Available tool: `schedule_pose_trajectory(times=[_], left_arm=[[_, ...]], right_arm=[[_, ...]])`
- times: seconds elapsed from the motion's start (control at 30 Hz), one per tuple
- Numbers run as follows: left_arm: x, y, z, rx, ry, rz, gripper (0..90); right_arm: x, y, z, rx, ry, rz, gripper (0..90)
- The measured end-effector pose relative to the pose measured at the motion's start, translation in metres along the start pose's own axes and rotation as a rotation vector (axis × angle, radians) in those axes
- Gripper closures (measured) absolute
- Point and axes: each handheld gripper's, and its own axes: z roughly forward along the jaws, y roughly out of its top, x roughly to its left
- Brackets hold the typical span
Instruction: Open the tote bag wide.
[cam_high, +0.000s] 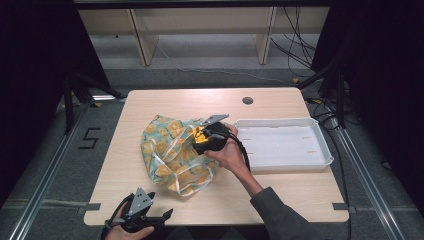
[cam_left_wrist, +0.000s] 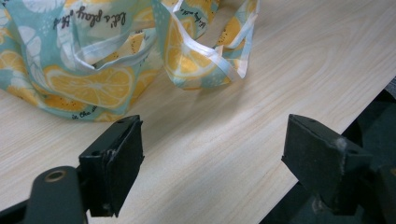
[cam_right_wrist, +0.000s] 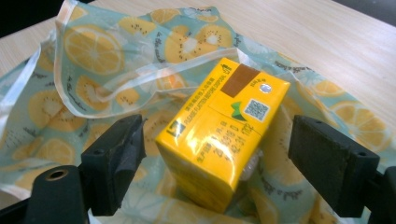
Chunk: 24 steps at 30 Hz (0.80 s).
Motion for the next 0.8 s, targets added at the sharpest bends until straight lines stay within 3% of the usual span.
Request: schedule_pose_trajectory(times=[0.07, 0.13, 0.23, 0.27, 0.33, 0.37, 0.43, 0.47, 0.53, 0.57, 0.63, 0.7, 0.8], left_arm=[[0.002, 0.000, 0.000, 0.001, 0.013, 0.029, 19.5], [0.002, 0.000, 0.001, 0.005, 0.002, 0.020, 19.5], [0.002, 0.000, 0.001, 0.002, 0.004, 0.023, 19.5], [0.002, 0.001, 0.000, 0.003, 0.004, 0.024, 19.5], [0.003, 0.001, 0.001, 0.000, 0.004, 0.014, 19.5], [0.001, 0.000, 0.001, -0.004, 0.007, -0.010, 19.5], [0.002, 0.000, 0.001, 0.001, 0.005, 0.020, 19.5], [0.002, 0.001, 0.001, 0.000, 0.005, 0.021, 19.5], [0.002, 0.001, 0.001, 0.004, -0.001, 0.023, 19.5], [0.001, 0.001, 0.001, 0.010, -0.004, 0.022, 19.6], [0.000, 0.000, 0.003, 0.005, -0.009, -0.002, 19.5], [0.001, 0.000, 0.003, 0.013, -0.003, 0.009, 19.6], [0.000, 0.000, 0.003, 0.000, -0.002, 0.022, 19.5]], right_arm=[[-0.001, 0.001, 0.002, 0.007, 0.022, 0.008, 19.8], [0.000, 0.002, 0.008, 0.000, -0.004, 0.006, 17.9], [0.001, 0.003, 0.011, 0.016, 0.005, 0.027, 17.6], [0.002, 0.003, 0.014, -0.019, -0.007, 0.021, 18.2], [0.003, 0.006, 0.013, 0.022, -0.010, 0.013, 18.9], [0.003, 0.007, 0.015, 0.022, -0.017, 0.018, 19.3], [0.003, 0.008, 0.017, 0.025, -0.020, 0.027, 20.0], [0.002, 0.009, 0.018, 0.023, -0.029, 0.011, 21.2], [0.002, 0.010, 0.020, 0.027, -0.033, 0.026, 23.3], [0.001, 0.010, 0.021, 0.035, -0.038, 0.004, 24.4], [0.001, 0.010, 0.022, 0.043, -0.044, 0.028, 25.5], [0.002, 0.009, 0.024, 0.039, -0.041, 0.061, 25.6], [0.001, 0.009, 0.024, 0.049, -0.040, 0.045, 25.9]])
